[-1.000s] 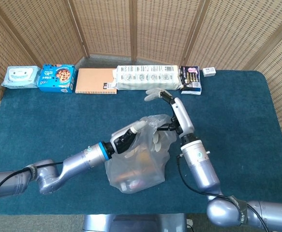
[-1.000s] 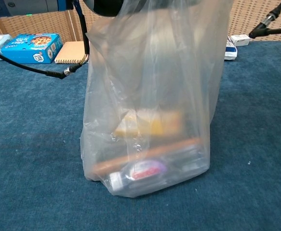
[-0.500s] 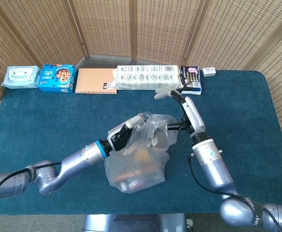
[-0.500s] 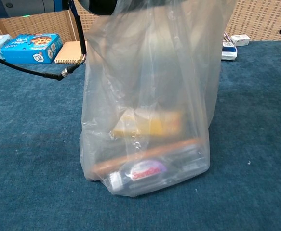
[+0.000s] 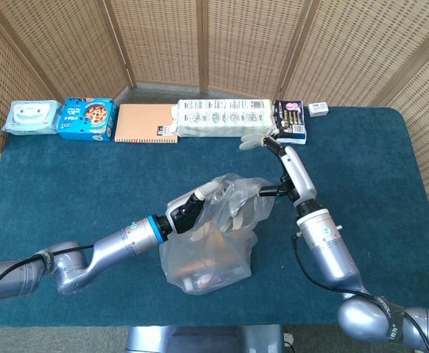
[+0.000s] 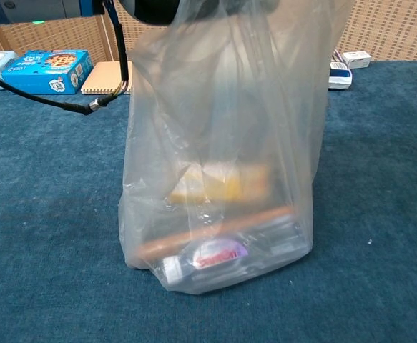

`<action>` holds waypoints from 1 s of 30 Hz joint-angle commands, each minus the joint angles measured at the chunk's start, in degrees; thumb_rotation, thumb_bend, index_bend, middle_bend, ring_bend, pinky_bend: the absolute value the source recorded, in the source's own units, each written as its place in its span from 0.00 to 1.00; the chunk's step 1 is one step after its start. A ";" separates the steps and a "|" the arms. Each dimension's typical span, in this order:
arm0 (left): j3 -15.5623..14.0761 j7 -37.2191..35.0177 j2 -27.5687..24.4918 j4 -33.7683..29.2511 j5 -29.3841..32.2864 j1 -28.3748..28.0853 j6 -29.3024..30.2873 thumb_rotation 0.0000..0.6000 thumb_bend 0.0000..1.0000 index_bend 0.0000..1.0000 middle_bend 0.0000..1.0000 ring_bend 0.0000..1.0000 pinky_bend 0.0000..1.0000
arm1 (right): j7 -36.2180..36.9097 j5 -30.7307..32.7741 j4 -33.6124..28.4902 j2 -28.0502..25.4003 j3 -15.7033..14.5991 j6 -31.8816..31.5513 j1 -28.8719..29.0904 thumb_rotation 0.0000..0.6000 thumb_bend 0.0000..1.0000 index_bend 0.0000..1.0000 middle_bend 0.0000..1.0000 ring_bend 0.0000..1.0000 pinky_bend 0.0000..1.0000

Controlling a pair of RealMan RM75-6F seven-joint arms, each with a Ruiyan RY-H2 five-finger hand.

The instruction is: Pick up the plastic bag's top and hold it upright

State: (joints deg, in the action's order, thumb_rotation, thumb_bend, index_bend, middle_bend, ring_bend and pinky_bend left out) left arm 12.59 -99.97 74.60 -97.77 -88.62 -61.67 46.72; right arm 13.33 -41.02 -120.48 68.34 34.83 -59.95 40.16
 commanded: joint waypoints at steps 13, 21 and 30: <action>-0.55 -0.81 -1.30 -0.65 -0.04 -0.94 0.07 0.00 0.29 0.61 0.66 0.73 0.59 | -1.19 2.37 1.41 -0.03 -1.25 0.04 1.91 1.00 0.08 0.34 0.23 0.11 0.07; 0.80 -0.29 -0.61 -0.50 4.28 0.49 1.01 0.00 0.31 0.66 0.73 0.79 0.62 | 1.19 1.33 1.83 -2.25 -1.70 2.02 0.33 1.00 0.08 0.34 0.23 0.11 0.07; 2.69 2.64 0.20 -0.97 8.34 1.53 -0.19 0.00 0.31 0.67 0.74 0.80 0.62 | 6.64 -2.94 1.34 -5.77 -1.50 5.80 -2.47 1.00 0.08 0.32 0.23 0.11 0.07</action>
State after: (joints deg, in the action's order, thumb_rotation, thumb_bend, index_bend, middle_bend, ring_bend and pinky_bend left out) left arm 15.09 -97.48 74.69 -98.65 -80.46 -60.29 46.67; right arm 19.10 -43.10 -118.90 63.23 33.35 -54.79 38.35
